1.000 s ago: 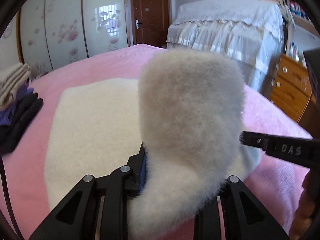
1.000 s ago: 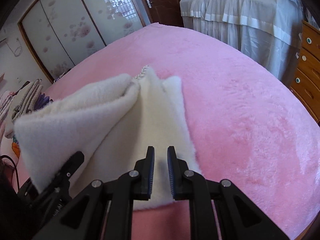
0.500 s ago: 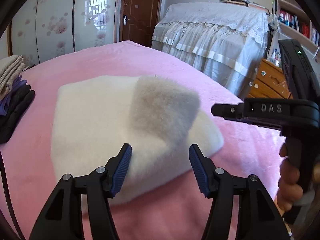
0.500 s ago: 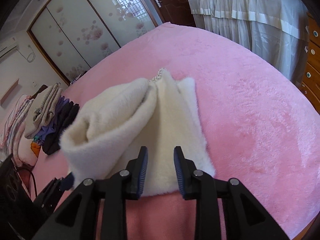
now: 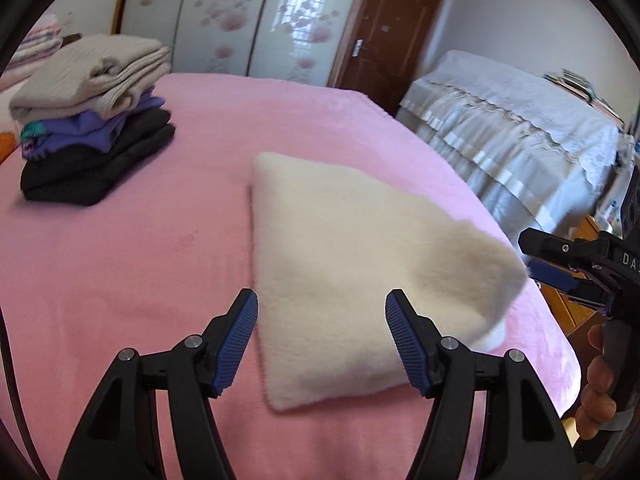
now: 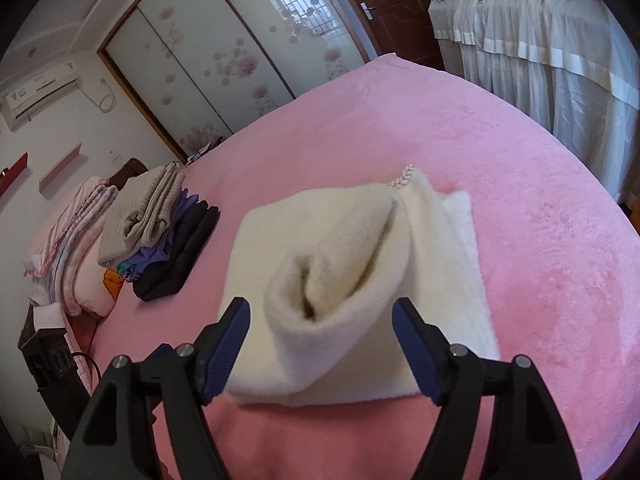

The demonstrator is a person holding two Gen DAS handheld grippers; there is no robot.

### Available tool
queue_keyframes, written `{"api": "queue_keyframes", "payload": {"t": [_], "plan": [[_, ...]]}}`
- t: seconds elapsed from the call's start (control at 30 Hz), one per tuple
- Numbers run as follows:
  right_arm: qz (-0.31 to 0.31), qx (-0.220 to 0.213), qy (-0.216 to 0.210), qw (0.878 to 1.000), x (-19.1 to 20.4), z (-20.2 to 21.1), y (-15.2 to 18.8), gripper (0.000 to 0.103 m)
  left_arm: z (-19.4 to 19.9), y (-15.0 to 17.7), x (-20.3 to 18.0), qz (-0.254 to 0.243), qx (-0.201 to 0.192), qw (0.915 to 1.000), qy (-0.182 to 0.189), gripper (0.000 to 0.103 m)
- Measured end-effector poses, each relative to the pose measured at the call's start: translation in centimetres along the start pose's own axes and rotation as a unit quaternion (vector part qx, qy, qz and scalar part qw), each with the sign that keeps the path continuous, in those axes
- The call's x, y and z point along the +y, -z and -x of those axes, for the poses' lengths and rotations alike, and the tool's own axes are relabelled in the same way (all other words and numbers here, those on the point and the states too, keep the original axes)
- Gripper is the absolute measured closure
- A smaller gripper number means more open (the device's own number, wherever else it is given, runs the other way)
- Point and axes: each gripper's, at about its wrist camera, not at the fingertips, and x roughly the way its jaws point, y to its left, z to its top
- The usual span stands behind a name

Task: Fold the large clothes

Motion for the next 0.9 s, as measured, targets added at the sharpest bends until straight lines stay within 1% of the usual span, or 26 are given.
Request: {"api": "queue_keyframes", "payload": {"t": [0.07,0.13,0.2,0.23,0.3,0.4,0.47,0.57,0.67,0.73,0.77,0.8,0.83,0.87,0.9], "plan": [[0.024,0.026,0.027,0.999,1.3,-1.8,-0.6,0.025,-0.6,0.1,1.0,0.010,0.000,0.9999,-0.005,0.038],[0.039,0.052,0.066,0.996,1.6,-3.6,-0.9,0.025,-1.6,0.1,1.4,0.006,0.000,0.9999,-0.014,0.038],[0.035,0.077,0.104,0.991,1.1,-5.3,-1.1,0.025,-3.0,0.0,1.4,0.003,0.006,0.9997,-0.023,0.038],[0.024,0.088,0.110,0.990,0.3,-6.0,-1.0,0.025,-3.7,-0.1,1.6,0.004,0.013,0.9996,-0.025,0.038],[-0.009,0.110,0.091,0.990,-1.5,-7.2,-1.0,0.025,-5.1,-0.2,2.0,0.007,0.028,0.9994,-0.019,0.038],[-0.060,0.140,0.041,0.987,-4.3,-8.8,-0.8,0.024,-7.0,0.0,2.4,0.011,0.044,0.9989,-0.015,0.038],[-0.089,0.163,0.005,0.983,-5.6,-9.9,-0.7,0.023,-7.6,0.3,2.2,0.007,0.041,0.9990,-0.019,0.038],[-0.128,0.186,-0.045,0.973,-6.8,-11.2,-0.5,0.023,-7.9,0.9,1.2,-0.026,0.029,0.9986,-0.035,0.038],[-0.136,0.205,-0.068,0.967,-6.6,-12.1,-0.6,0.023,-8.1,1.2,0.1,-0.058,0.027,0.9966,-0.052,0.038],[-0.126,0.208,-0.062,0.968,-6.1,-12.5,-0.9,0.023,-7.9,1.1,-0.3,-0.062,0.027,0.9961,-0.057,0.038],[-0.117,0.206,-0.058,0.970,-5.8,-12.7,-1.1,0.025,-7.8,1.0,-0.3,-0.059,0.029,0.9963,-0.055,0.038],[-0.103,0.199,-0.052,0.973,-5.4,-12.6,-1.2,0.039,-7.8,0.9,-0.2,-0.054,0.031,0.9968,-0.051,0.038],[-0.081,0.185,-0.050,0.978,-4.9,-12.2,-1.5,0.062,-7.8,0.7,-0.1,-0.049,0.031,0.9973,-0.046,0.038],[-0.056,0.175,-0.040,0.982,-4.3,-11.9,-1.7,0.065,-7.7,0.6,0.1,-0.043,0.032,0.9977,-0.040,0.038],[-0.040,0.166,-0.034,0.985,-4.0,-11.2,-1.7,0.071,-7.7,0.4,0.2,-0.040,0.034,0.9980,-0.034,0.038]]}}
